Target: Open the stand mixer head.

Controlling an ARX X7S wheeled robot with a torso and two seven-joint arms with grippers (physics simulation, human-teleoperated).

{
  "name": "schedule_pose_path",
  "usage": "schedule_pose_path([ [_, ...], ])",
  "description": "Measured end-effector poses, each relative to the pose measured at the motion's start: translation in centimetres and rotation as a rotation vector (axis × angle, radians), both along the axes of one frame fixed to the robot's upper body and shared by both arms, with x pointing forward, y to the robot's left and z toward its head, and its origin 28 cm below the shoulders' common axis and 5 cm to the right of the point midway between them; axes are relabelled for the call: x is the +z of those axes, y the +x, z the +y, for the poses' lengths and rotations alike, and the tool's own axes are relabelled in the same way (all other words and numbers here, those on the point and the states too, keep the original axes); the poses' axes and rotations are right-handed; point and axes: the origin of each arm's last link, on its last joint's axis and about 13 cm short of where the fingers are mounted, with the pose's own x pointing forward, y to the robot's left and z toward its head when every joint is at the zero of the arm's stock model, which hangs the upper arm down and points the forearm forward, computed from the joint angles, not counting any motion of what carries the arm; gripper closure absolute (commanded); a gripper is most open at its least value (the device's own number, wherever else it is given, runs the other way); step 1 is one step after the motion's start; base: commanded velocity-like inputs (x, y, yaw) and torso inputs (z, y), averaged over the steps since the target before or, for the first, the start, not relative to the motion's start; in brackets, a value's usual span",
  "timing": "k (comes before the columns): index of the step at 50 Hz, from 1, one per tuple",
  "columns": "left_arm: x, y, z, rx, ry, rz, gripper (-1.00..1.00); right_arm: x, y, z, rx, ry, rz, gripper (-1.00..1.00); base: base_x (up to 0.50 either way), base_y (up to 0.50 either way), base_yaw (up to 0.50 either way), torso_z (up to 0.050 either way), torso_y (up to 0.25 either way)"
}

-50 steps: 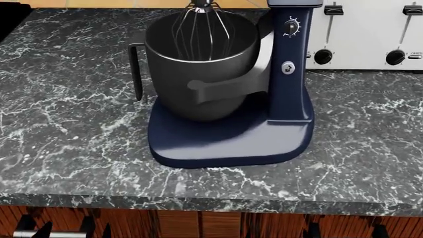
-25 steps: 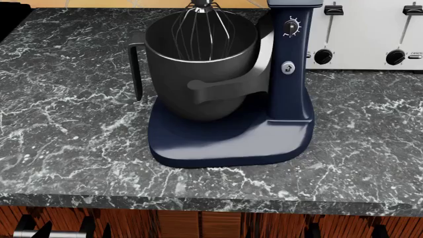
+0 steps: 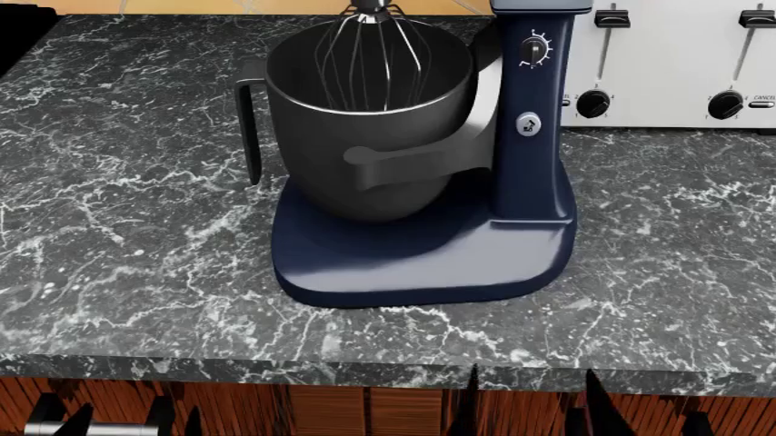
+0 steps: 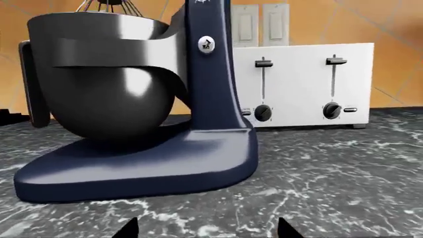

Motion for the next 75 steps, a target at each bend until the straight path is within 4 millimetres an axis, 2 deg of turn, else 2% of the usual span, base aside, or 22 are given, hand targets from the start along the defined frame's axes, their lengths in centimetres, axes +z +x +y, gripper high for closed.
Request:
schedule_pose_path([
  [2, 0.0, 0.0, 0.0, 0.002, -0.001, -0.002, -1.0, 0.9, 0.3, -0.4, -0.019, 0.016, -0.023, -1.0, 0.0, 0.0, 0.0, 0.0, 0.0],
  [7, 0.1, 0.0, 0.0, 0.004, -0.004, -0.008, -1.0, 5.2, 1.0, -1.1, -0.043, 0.029, -0.07, -1.0, 0.0, 0.0, 0.0, 0.0, 0.0],
  [13, 0.2, 0.0, 0.1, 0.008, -0.006, -0.013, -1.0, 9.0, 1.4, -1.4, -0.049, 0.021, -0.101, -1.0, 0.0, 0.0, 0.0, 0.0, 0.0],
  [18, 0.2, 0.0, 0.1, 0.008, -0.008, -0.015, -1.0, 11.3, 1.4, -1.5, -0.049, 0.01, -0.123, -1.0, 0.0, 0.0, 0.0, 0.0, 0.0],
  [24, 0.3, 0.0, 0.1, 0.008, -0.01, -0.017, -1.0, 12.9, 1.5, -1.5, -0.049, -0.007, -0.139, -1.0, 0.0, 0.0, 0.0, 0.0, 0.0],
  [38, 0.3, 0.0, 0.1, 0.009, -0.012, -0.02, -1.0, 14.2, 2.1, -1.2, -0.037, -0.035, -0.134, -1.0, 0.0, 0.0, 0.0, 0.0, 0.0],
  [74, 0.4, 0.1, 0.1, 0.013, -0.016, -0.028, -1.0, 14.4, 2.9, -1.3, -0.045, -0.054, -0.115, -1.0, 0.0, 0.0, 0.0, 0.0, 0.0],
  [75, 0.4, 0.1, 0.1, 0.013, -0.016, -0.028, -1.0, 14.4, 2.9, -1.3, -0.044, -0.054, -0.115, 1.0, 0.0, 0.0, 0.0, 0.0, 0.0],
])
